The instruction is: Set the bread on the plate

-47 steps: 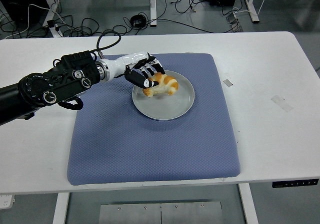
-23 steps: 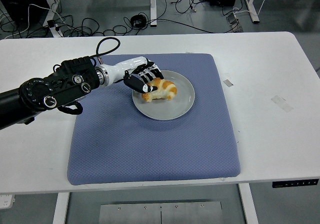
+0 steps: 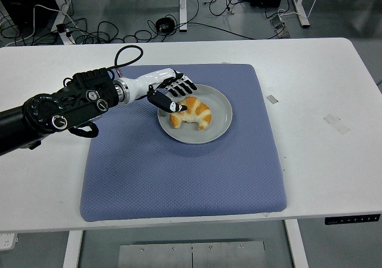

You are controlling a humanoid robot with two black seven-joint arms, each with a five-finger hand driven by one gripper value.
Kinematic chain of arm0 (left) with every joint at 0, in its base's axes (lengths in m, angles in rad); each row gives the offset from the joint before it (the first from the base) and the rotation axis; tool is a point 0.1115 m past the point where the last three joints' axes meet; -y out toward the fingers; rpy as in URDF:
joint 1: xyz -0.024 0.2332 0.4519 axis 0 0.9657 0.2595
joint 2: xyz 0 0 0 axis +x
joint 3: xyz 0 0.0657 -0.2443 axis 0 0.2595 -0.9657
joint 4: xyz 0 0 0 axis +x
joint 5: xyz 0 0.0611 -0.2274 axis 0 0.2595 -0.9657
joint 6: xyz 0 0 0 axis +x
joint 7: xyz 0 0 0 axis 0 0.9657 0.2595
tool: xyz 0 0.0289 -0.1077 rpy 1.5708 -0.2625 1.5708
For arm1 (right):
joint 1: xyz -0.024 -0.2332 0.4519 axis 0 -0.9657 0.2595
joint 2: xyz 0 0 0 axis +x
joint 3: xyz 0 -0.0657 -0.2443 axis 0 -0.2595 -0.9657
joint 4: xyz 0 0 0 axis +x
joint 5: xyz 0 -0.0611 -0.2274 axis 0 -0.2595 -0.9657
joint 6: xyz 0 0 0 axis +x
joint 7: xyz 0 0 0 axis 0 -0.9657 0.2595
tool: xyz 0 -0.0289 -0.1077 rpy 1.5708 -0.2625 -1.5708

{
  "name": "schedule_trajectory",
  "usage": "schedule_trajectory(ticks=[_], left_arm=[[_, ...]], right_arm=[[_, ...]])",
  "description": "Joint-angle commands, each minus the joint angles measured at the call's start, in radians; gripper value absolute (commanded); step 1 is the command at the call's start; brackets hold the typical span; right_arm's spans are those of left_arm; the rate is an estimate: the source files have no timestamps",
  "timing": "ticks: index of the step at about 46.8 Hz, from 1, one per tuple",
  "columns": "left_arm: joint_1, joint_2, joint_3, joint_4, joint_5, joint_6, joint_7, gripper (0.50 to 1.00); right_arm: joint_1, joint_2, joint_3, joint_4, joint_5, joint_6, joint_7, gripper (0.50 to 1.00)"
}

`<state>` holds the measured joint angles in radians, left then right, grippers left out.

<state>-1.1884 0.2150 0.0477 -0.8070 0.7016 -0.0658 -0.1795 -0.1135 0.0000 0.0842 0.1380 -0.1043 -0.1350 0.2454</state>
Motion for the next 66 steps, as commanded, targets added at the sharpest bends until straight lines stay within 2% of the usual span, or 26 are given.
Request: schedule_trajectory(ticks=[1,10,15,28,38,52,66], left_arm=[[0.0,0.001,0.0,0.0,-0.001,0.001,0.0,0.76],[0.0,0.001,-0.002,0.0,-0.001,0.0,0.0,0.798],[0.0,0.003,-0.005,0.0,-0.019,0.0,0.0,0.834],[-0.005,0.012,-0.008,0.0,-0.188,-0.006,-0.002,0.949],[-0.003,0.027,-0.037,0.0,-0.214,-0.006,-0.002,0.961],[-0.002,0.084,-0.138,0.0,-0.316,-0.006,-0.002,0.963],[0.004,0.144,-0.201,0.009,-0.347,-0.006,0.0,0.963]], right_arm=[[0.0,0.0,0.0,0.0,0.0,0.0,0.0,1.0],[0.0,0.0,0.0,0.0,0.0,0.0,0.0,1.0],[0.0,0.0,0.0,0.0,0.0,0.0,0.0,1.0],[0.0,0.0,0.0,0.0,0.0,0.0,0.0,1.0],[0.0,0.0,0.0,0.0,0.0,0.0,0.0,1.0],[0.0,0.0,-0.001,0.0,0.0,0.0,0.0,1.0],[0.0,0.0,0.0,0.0,0.0,0.0,0.0,1.0]])
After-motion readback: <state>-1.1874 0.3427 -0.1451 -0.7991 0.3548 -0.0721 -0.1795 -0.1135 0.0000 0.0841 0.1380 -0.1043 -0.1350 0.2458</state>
